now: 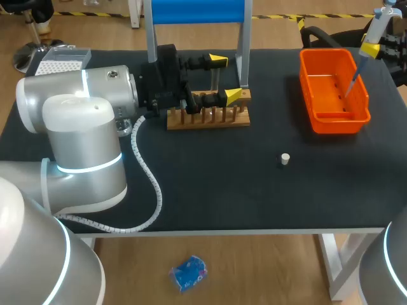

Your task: Invert the test tube, pick up the pipette, mount the tip to pipette, aspirate from beaker and dispense into the tube, eject the tip, return the pipette, and cap with the stopper.

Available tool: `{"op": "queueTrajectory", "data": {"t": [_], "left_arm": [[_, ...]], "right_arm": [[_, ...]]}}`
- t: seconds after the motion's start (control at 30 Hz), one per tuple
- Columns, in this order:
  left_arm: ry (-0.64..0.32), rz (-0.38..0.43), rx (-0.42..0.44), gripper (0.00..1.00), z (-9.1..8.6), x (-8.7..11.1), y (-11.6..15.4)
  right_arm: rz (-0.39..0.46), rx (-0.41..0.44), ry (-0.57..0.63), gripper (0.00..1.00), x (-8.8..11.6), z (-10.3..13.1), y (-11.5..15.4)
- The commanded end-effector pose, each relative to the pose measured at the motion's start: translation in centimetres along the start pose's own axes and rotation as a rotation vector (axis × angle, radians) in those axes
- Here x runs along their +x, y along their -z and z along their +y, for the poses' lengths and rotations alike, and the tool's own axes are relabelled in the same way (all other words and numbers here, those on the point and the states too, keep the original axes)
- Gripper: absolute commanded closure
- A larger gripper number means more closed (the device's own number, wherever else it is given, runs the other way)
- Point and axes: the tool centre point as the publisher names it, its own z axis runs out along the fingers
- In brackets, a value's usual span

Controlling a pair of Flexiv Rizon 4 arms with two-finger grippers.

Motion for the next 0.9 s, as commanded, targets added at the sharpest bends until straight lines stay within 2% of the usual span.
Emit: {"op": "queueTrajectory", "data": {"t": [0.03, 0.3, 0.8, 0.9], "left_arm": [[-0.001, -0.005, 0.002, 0.00, 0.0, 0.1, -0.1], [-0.001, -0.005, 0.002, 0.00, 0.0, 0.1, -0.1], [-0.001, -0.005, 0.002, 0.00, 0.0, 0.1, -0.1], [-0.051, 0.010, -0.037, 0.00, -1.6, -0.2, -1.3]], "right_arm": [[0.007, -0.004, -0.004, 1.00, -1.2, -0.6, 0.0], [0.001, -0.008, -0.004, 1.00, -2.0, -0.8, -0.2], [0.017, -0.003, 0.008, 1.00, -1.9, -0.6, -0.3], [0.017, -0.003, 0.008, 1.00, -1.9, -0.6, -0.3]]}}
